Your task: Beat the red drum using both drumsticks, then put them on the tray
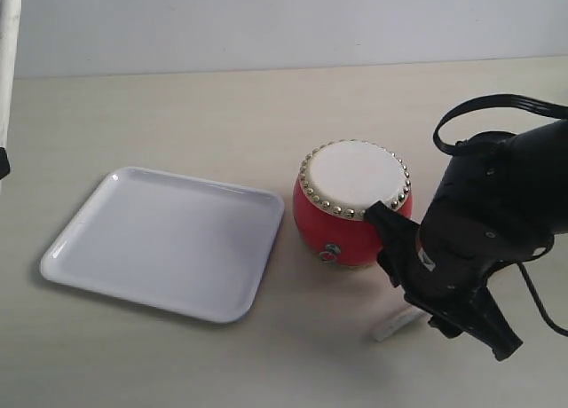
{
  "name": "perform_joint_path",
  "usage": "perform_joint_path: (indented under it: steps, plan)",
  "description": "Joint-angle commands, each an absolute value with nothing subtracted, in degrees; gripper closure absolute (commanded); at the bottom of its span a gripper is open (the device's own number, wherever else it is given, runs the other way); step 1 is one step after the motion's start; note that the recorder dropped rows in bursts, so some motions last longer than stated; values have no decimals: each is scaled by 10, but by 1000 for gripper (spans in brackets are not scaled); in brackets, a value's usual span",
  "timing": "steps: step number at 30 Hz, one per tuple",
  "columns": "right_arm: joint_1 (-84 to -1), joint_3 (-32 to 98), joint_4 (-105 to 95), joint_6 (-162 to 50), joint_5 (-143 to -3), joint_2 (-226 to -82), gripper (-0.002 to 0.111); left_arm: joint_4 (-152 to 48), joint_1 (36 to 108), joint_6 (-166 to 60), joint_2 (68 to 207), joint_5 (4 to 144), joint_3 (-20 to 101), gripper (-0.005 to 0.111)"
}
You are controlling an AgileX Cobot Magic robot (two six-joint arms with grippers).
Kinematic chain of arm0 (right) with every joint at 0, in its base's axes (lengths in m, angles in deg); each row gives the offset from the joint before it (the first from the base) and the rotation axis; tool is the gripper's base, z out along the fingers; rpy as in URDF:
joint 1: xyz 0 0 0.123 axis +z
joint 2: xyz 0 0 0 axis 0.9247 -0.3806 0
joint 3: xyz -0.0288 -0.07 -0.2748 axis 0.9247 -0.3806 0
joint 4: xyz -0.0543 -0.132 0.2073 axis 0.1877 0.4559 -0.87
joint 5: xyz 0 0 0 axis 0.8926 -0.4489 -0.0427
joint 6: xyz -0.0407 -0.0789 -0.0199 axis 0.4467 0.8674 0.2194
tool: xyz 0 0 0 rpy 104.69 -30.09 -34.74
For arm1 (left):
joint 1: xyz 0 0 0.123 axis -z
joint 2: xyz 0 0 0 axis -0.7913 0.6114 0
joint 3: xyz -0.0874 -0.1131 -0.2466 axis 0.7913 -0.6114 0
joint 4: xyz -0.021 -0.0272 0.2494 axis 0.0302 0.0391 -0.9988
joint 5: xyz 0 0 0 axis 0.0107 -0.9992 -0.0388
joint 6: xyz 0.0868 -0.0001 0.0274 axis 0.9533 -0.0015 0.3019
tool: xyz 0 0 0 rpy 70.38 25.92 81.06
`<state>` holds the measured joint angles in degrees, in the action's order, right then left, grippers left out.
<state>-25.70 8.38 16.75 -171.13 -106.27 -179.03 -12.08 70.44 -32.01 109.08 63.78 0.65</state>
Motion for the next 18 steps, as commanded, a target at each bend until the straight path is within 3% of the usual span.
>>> perform_joint_path:
  steps: [1, 10, 18]
  plan:
    - [-256, 82, 194, -1706, -1106, -1757, 56, -121, 708, -319, 1091, 644, 5, 107]
    - [-256, 74, 191, -1695, -1170, -1704, 56, -121, 708, -319, 1091, 644, 5, 107]
    - [-256, -8, 208, -1759, -1014, -1701, 56, -121, 708, -319, 1091, 640, 5, 107]
